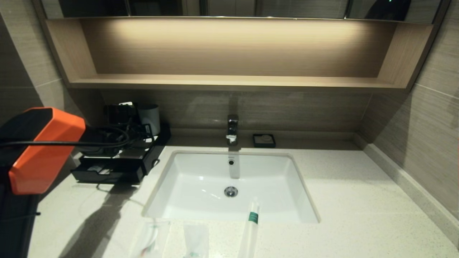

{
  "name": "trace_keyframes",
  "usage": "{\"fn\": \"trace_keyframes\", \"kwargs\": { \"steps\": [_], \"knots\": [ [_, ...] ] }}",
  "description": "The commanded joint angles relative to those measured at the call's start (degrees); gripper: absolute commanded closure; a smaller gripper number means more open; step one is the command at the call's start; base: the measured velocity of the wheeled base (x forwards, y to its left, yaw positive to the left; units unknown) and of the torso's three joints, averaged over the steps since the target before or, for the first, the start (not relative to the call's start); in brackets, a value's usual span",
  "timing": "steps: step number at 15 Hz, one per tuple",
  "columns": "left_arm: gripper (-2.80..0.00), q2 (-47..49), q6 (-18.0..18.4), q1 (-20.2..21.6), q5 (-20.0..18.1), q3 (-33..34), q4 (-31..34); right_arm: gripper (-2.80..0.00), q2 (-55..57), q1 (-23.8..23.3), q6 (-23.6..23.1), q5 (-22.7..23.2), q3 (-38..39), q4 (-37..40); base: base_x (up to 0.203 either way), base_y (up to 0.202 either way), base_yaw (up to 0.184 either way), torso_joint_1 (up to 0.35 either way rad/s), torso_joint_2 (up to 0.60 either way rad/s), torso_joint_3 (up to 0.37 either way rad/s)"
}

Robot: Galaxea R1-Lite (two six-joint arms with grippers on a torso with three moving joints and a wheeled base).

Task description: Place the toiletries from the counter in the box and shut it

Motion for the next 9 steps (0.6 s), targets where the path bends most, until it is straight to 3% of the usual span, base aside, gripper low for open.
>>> {"fn": "trace_keyframes", "kwargs": {
  "steps": [1, 9],
  "knots": [
    [0.0, 0.49, -0.08, 0.02, 0.05, -0.08, -0.19, 0.0, 0.06, 0.0, -0.02, 0.02, 0.0, -0.02, 0.0, 0.0, 0.0, 0.0, 0.0, 0.0],
    [0.0, -0.94, -0.42, 0.02, 0.05, 0.58, -0.19, 0.0, 0.06, 0.0, -0.02, 0.02, 0.0, -0.09, 0.0, 0.0, 0.0, 0.0, 0.0, 0.0]
  ]
}}
